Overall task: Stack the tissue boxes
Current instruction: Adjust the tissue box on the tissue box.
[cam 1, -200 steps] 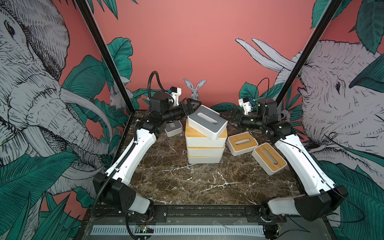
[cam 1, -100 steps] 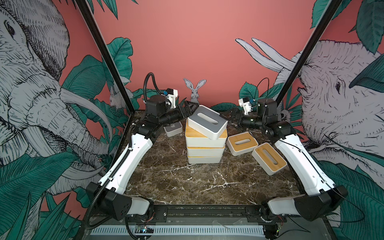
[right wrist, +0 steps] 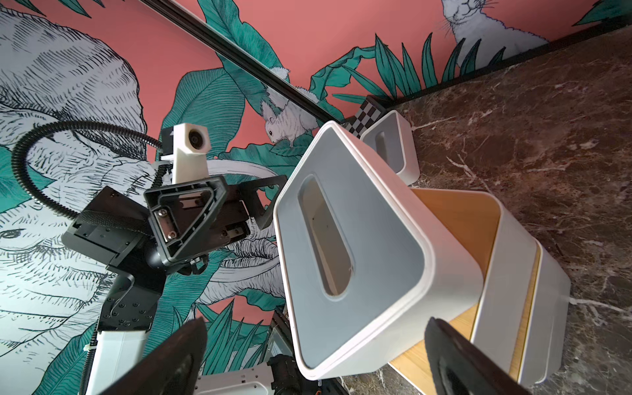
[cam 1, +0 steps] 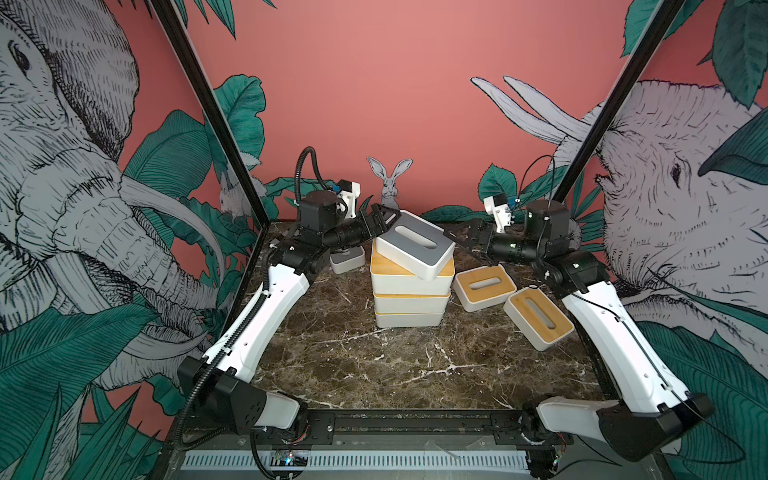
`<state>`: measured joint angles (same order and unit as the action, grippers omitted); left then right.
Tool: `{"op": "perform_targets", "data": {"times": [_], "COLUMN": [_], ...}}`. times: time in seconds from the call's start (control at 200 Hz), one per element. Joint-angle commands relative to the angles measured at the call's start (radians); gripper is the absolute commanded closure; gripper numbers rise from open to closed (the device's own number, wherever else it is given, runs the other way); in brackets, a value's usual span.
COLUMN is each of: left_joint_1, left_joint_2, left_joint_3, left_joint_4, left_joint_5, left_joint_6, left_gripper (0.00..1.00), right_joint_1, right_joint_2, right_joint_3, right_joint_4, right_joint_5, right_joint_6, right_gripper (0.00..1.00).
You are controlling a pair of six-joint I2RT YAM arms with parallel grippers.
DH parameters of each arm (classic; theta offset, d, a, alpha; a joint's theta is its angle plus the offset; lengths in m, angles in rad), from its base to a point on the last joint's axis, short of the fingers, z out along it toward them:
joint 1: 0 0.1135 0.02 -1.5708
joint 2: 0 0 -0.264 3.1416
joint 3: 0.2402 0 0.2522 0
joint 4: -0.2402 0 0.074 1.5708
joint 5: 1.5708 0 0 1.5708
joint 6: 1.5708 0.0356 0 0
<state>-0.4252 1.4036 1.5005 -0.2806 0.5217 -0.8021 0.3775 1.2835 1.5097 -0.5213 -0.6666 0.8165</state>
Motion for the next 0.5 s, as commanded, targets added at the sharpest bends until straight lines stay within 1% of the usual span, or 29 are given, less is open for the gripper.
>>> {"op": "perform_targets", "data": {"times": [0.0, 0.495], "left_joint_1": [-0.012, -0.027], "left_joint_2": [-0.011, -0.078], "left_joint_3": [-0.016, -0.104], "left_joint_4": [0.023, 0.058], "left_joint_5": [0.023, 0.020], "left_joint_6": [-0.017, -0.053], "left_gripper": [0.01, 0.01], "right_joint_1": [0.020, 0.026], "right_joint_2": [0.020, 0.058], "right_joint_3": [0.005, 0.039], "right_joint_4": [0.060, 0.063], "right_joint_5": [-0.011, -0.009], "right_joint_6": [0.012, 0.012], "right_gripper": [0.01, 0.01]}}
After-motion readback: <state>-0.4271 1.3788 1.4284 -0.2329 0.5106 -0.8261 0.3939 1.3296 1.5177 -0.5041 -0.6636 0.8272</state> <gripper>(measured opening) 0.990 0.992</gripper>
